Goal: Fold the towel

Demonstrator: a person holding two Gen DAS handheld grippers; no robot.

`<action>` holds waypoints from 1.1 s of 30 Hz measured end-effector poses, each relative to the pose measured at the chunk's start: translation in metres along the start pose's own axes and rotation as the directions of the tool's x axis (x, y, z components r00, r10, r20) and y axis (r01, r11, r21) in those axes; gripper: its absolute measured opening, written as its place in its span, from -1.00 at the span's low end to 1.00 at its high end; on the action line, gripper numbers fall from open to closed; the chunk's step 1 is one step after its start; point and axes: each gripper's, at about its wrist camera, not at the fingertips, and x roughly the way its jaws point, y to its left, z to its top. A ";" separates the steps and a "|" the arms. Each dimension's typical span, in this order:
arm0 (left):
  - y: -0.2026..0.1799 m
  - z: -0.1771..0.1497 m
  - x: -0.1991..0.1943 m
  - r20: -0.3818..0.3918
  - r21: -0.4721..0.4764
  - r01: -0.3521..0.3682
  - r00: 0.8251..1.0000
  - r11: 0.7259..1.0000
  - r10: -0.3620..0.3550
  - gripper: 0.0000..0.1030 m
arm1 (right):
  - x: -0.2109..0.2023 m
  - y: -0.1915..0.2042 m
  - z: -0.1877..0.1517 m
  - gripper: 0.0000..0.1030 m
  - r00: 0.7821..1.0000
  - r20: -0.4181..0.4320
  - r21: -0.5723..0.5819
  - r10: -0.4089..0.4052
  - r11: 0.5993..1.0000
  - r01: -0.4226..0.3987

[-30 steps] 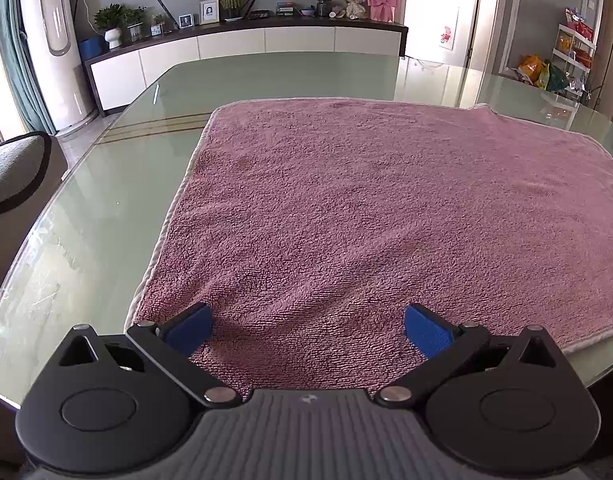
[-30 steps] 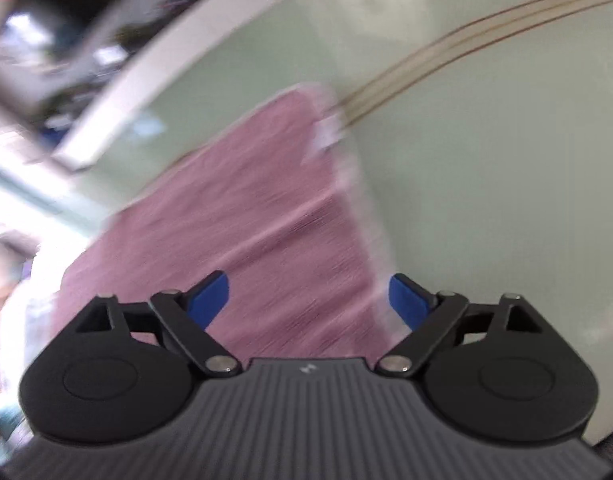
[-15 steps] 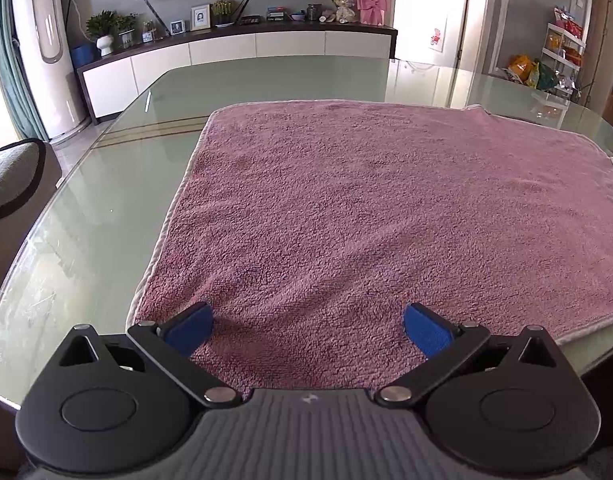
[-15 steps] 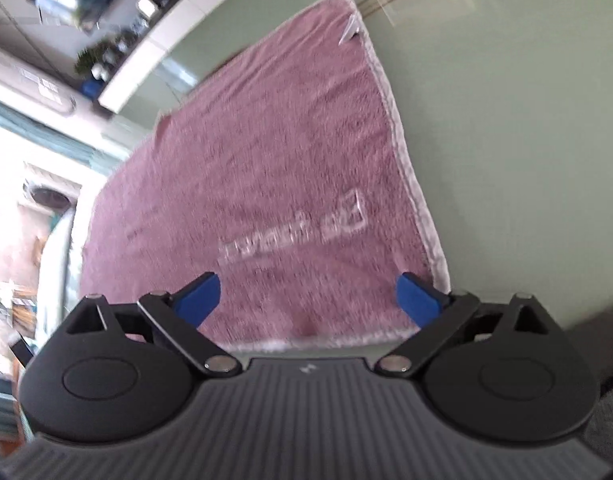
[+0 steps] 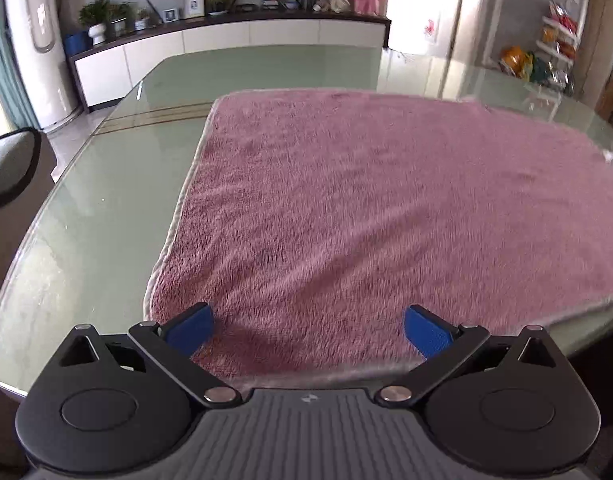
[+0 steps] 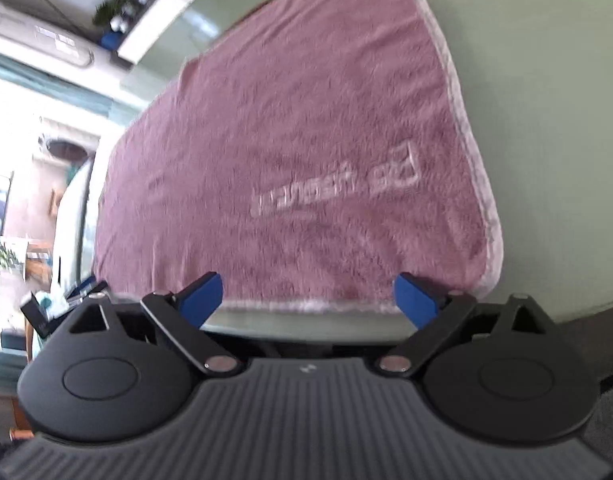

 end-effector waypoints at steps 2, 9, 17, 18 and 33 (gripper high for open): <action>0.001 0.000 -0.005 -0.002 0.003 -0.004 1.000 1.000 0.005 0.97 | -0.001 0.006 0.004 0.88 1.000 -0.006 -0.010 0.004 1.000 -0.004; -0.022 0.010 -0.027 0.138 0.114 0.128 0.980 0.985 -0.144 0.99 | 0.022 0.006 0.016 0.95 0.997 0.012 0.001 0.076 0.997 -0.076; -0.028 -0.009 -0.007 -0.001 0.129 0.190 0.982 0.973 -0.191 0.99 | 0.014 0.016 0.010 0.95 0.998 -0.055 -0.077 -0.032 0.997 0.028; -0.028 -0.010 -0.009 -0.011 0.138 0.190 0.982 0.972 -0.190 0.99 | 0.014 0.017 0.009 0.95 0.997 -0.061 -0.083 -0.044 0.996 0.039; -0.061 0.042 0.007 0.013 0.017 0.227 0.974 0.974 -0.227 0.99 | 0.041 0.059 0.036 0.98 0.992 0.017 0.040 -0.128 0.991 0.128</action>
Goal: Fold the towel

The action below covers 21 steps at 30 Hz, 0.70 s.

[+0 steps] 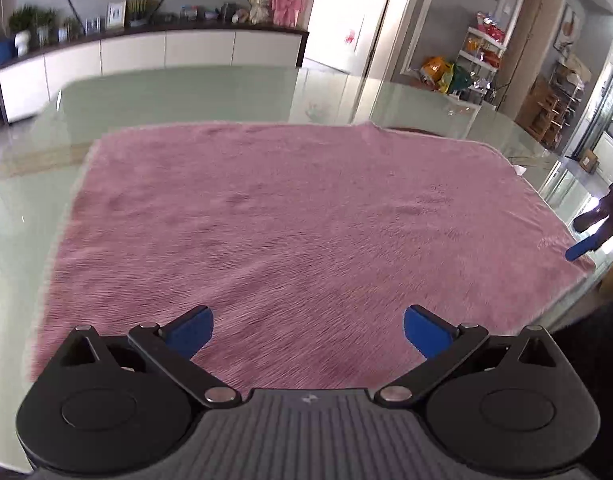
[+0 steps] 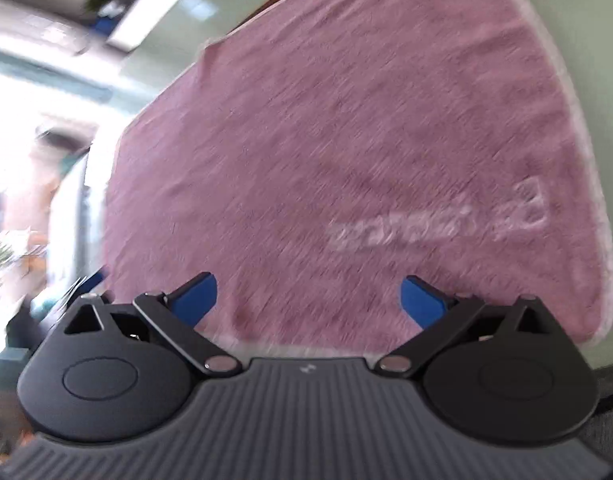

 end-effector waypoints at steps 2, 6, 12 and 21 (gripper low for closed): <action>-0.014 0.000 0.003 -0.011 0.015 -0.059 0.998 0.998 0.059 0.99 | -0.002 0.012 -0.007 0.98 0.985 0.052 -0.030 -0.166 0.985 0.167; -0.035 -0.004 0.005 0.008 0.066 -0.116 0.993 0.991 0.116 0.99 | -0.001 0.038 -0.027 1.00 0.918 0.162 -0.112 -0.361 0.918 0.381; -0.045 -0.015 0.023 -0.042 0.127 -0.155 0.986 0.980 0.161 0.99 | 0.031 0.044 -0.048 1.00 0.901 0.162 -0.171 -0.403 0.888 0.428; -0.019 -0.021 0.004 -0.045 0.103 -0.179 0.982 0.979 0.184 0.99 | 0.006 0.052 -0.060 1.00 0.879 0.200 -0.223 -0.432 0.854 0.470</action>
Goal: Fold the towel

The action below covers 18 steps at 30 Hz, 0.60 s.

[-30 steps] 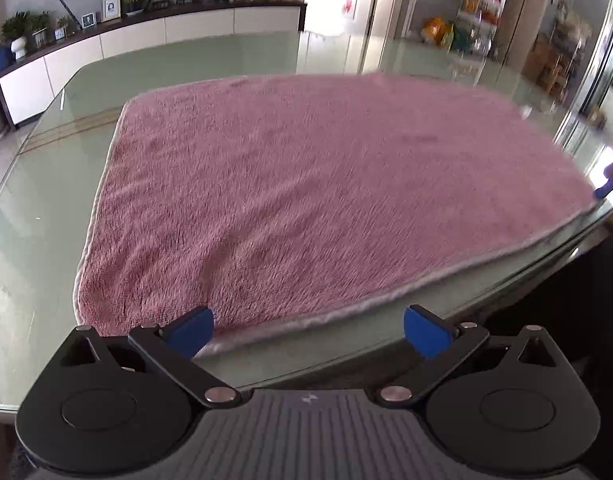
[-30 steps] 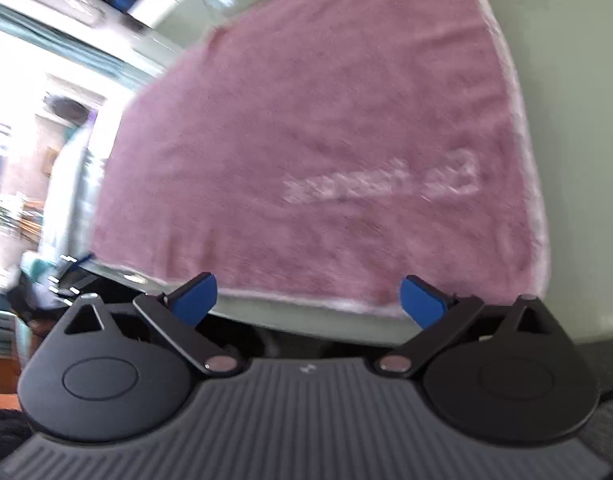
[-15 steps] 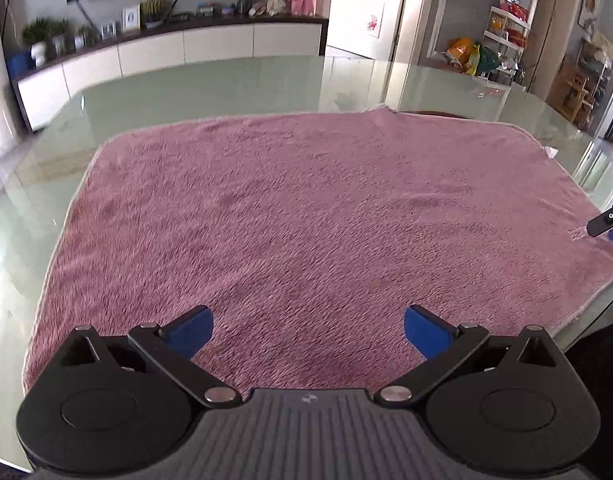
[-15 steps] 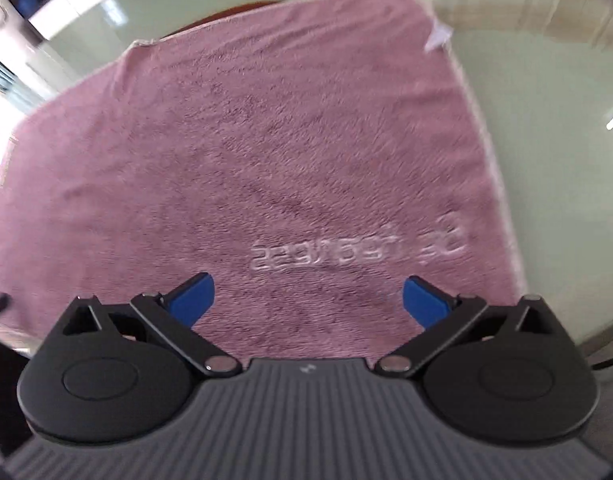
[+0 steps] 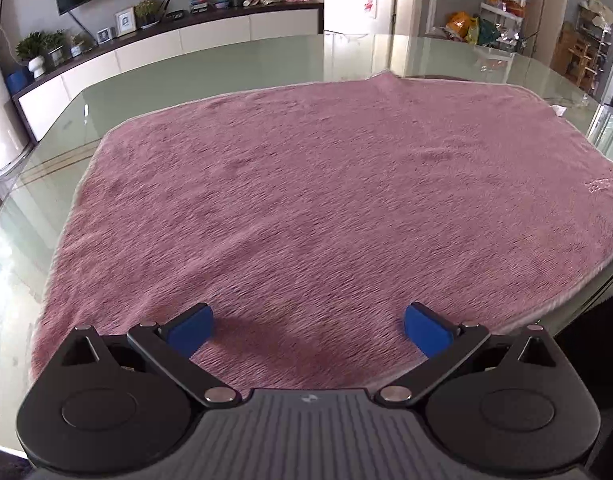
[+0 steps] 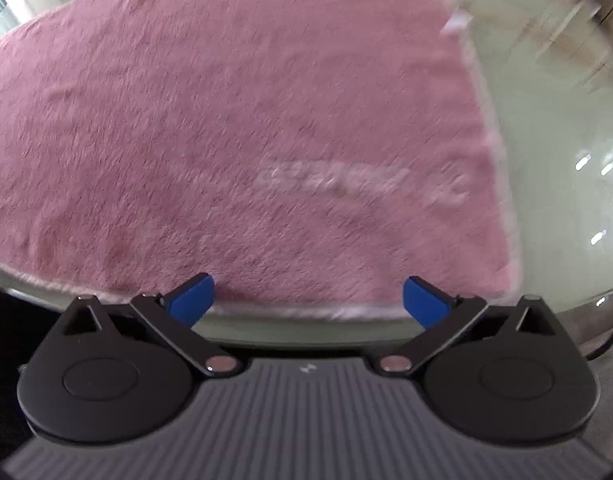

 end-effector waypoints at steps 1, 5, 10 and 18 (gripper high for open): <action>0.000 0.004 0.001 0.003 -0.008 -0.009 1.000 1.000 0.009 0.99 | -0.006 0.001 0.002 1.00 0.999 0.042 0.011 0.008 1.000 -0.008; -0.013 0.019 0.003 0.036 -0.004 0.021 0.999 1.000 -0.021 0.99 | -0.003 0.036 0.000 1.00 0.989 0.107 0.013 0.107 0.994 -0.108; -0.044 0.020 0.011 0.042 0.065 0.062 0.997 0.996 -0.065 0.99 | 0.014 0.085 -0.014 1.00 0.980 0.149 -0.091 0.132 0.989 -0.119; -0.022 -0.006 0.007 0.058 0.033 0.046 0.997 0.998 -0.048 0.99 | 0.007 0.045 -0.024 1.00 0.982 0.182 -0.032 0.060 0.998 -0.055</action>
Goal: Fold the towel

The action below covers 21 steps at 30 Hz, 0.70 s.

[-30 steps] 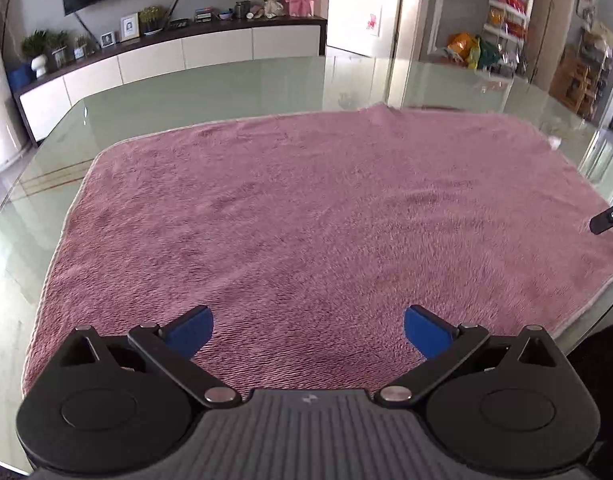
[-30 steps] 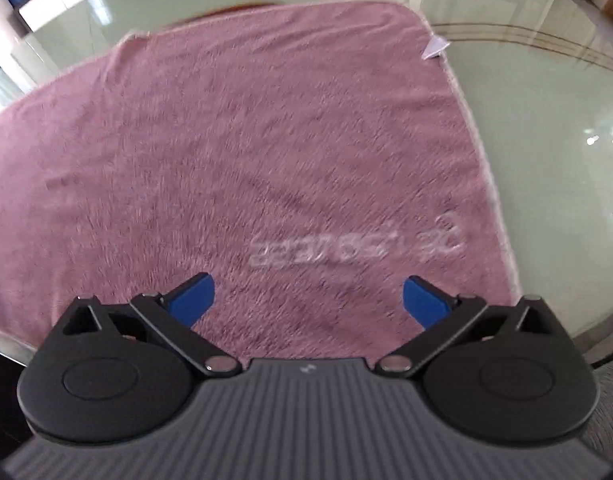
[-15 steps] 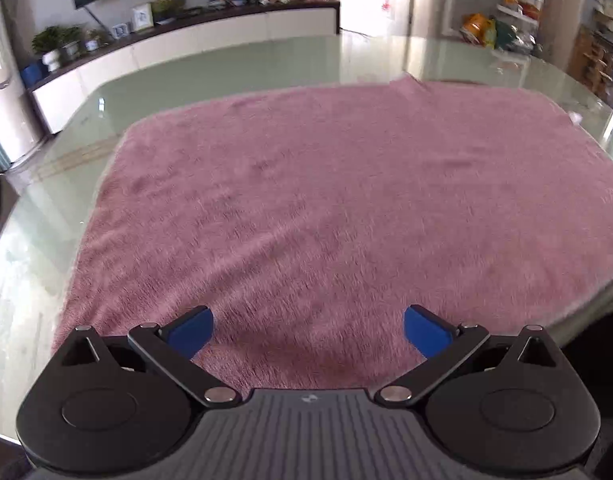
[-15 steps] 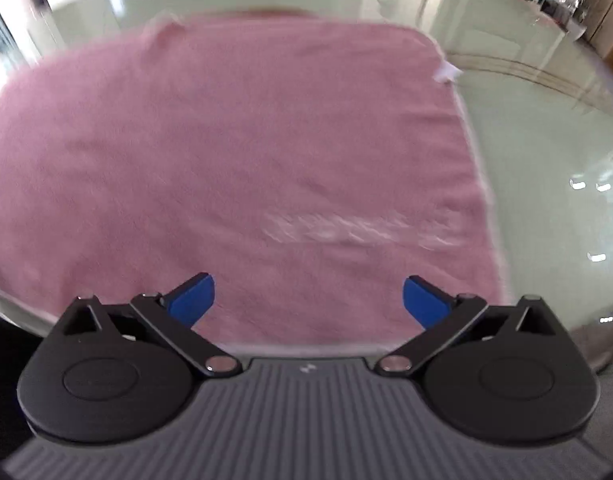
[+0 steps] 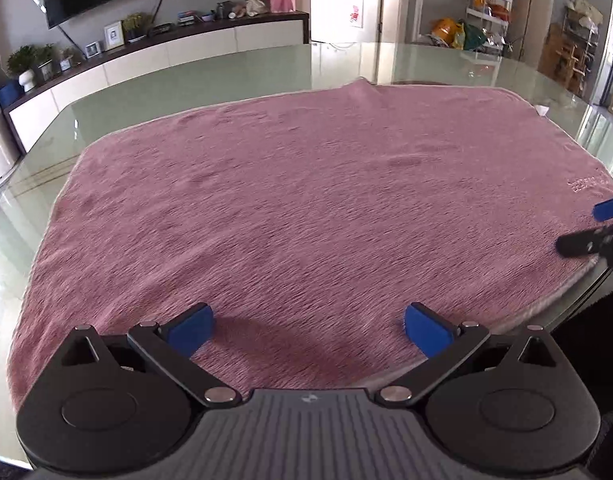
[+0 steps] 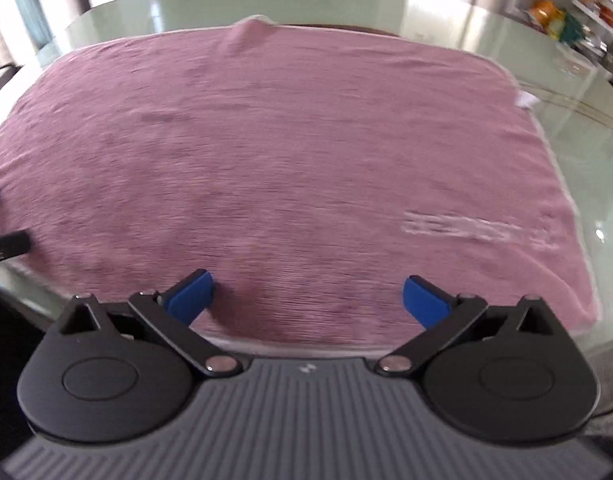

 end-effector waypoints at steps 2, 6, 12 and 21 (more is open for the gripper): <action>0.006 -0.004 -0.002 0.005 -0.011 -0.005 1.000 1.000 0.005 0.99 | 0.000 -0.016 0.002 1.00 1.000 -0.016 0.039 -0.016 0.999 0.017; 0.022 -0.014 -0.009 -0.006 -0.038 -0.030 1.000 0.999 0.029 0.99 | 0.002 -0.047 0.007 1.00 0.996 -0.075 0.107 -0.053 0.992 0.061; 0.054 -0.011 -0.028 -0.013 -0.115 -0.089 0.996 0.989 0.088 0.98 | -0.010 -0.079 0.019 1.00 0.991 -0.083 0.163 -0.106 0.979 0.119; 0.117 0.011 0.000 -0.009 -0.304 -0.024 1.000 0.952 0.022 0.98 | 0.014 -0.033 0.035 1.00 0.999 -0.014 0.092 -0.037 0.995 0.038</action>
